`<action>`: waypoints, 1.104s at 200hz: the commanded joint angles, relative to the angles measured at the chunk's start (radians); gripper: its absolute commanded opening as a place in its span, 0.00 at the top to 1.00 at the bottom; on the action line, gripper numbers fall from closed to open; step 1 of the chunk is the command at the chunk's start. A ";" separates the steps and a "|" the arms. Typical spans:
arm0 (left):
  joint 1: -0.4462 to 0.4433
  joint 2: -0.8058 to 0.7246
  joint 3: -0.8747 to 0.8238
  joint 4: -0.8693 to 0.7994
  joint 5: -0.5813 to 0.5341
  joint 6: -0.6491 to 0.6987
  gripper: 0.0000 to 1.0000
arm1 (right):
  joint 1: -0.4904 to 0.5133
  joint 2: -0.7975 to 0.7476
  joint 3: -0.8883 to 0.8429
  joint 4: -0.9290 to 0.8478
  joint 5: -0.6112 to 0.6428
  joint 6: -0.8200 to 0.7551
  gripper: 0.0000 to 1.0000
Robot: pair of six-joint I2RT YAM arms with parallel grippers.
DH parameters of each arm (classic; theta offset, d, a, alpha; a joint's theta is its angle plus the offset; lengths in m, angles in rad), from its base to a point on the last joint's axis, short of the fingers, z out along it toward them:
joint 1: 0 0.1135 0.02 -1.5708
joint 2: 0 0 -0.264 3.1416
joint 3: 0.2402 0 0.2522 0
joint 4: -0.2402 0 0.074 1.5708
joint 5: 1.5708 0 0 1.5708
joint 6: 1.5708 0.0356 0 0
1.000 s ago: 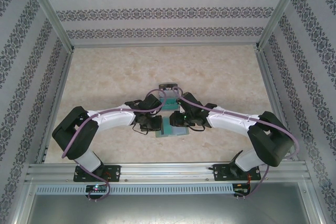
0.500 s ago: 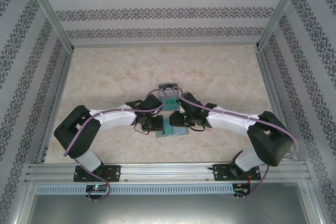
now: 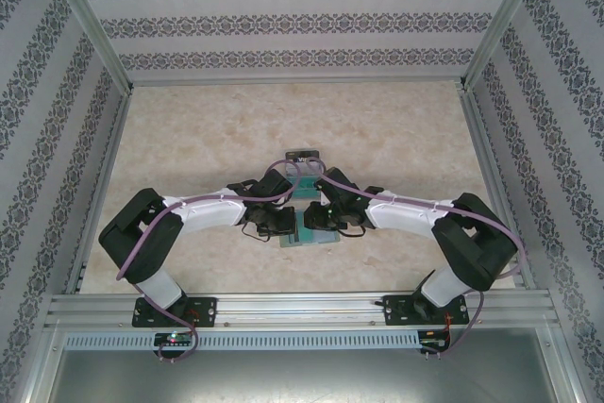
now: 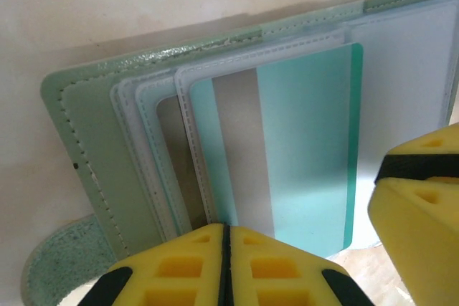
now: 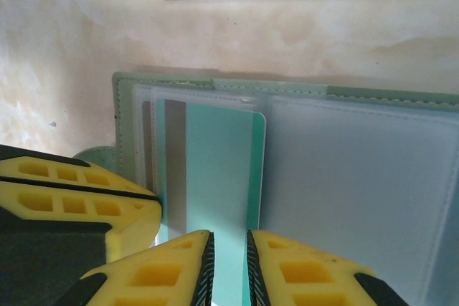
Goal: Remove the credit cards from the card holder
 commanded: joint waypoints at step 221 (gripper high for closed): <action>-0.014 0.038 -0.001 -0.013 -0.011 0.002 1.00 | -0.080 0.020 -0.112 0.150 -0.137 0.059 1.00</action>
